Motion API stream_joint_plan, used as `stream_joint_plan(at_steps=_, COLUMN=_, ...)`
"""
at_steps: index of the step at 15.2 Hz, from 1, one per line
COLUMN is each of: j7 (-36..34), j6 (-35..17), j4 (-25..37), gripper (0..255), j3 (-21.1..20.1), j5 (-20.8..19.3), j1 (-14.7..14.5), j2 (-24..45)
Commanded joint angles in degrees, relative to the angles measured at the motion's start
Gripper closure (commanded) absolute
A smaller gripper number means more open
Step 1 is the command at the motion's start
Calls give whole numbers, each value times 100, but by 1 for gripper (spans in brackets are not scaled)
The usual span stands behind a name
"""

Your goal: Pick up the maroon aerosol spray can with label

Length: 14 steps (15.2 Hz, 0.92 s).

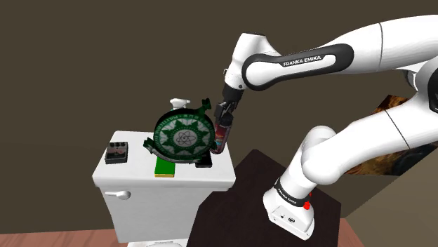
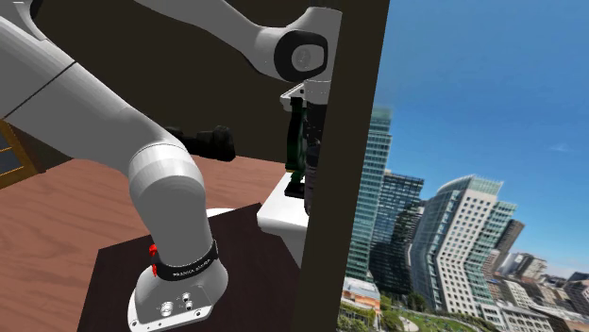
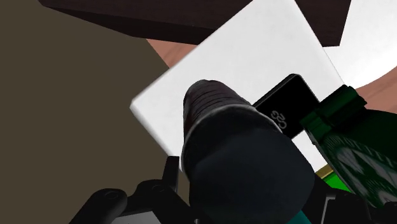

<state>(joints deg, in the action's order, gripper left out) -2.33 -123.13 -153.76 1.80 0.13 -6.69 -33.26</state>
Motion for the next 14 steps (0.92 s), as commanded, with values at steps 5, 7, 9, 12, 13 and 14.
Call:
stream_joint_plan(at_steps=5, j7=-9, j6=442, j4=280, gripper=255, j3=-7, j5=0, j1=0, j2=-153)
stream_joint_plan(at_steps=7, j7=-12, j6=615, j4=403, gripper=255, j3=-9, j5=0, j1=0, j2=-204)
stream_joint_plan(at_steps=9, j7=-15, j6=786, j4=530, gripper=255, j3=-11, j5=0, j1=0, j2=-247)
stream_joint_plan(at_steps=12, j7=-19, j6=1036, j4=727, gripper=255, j3=-14, j5=0, j1=-1, j2=-300)
stream_joint_plan(at_steps=13, j7=-21, j6=1118, j4=795, gripper=255, j3=-15, j5=0, j1=-1, j2=-314)
stream_joint_plan(at_steps=14, j7=-22, j6=1200, j4=864, gripper=255, j3=-16, j5=0, j1=-1, j2=-327)
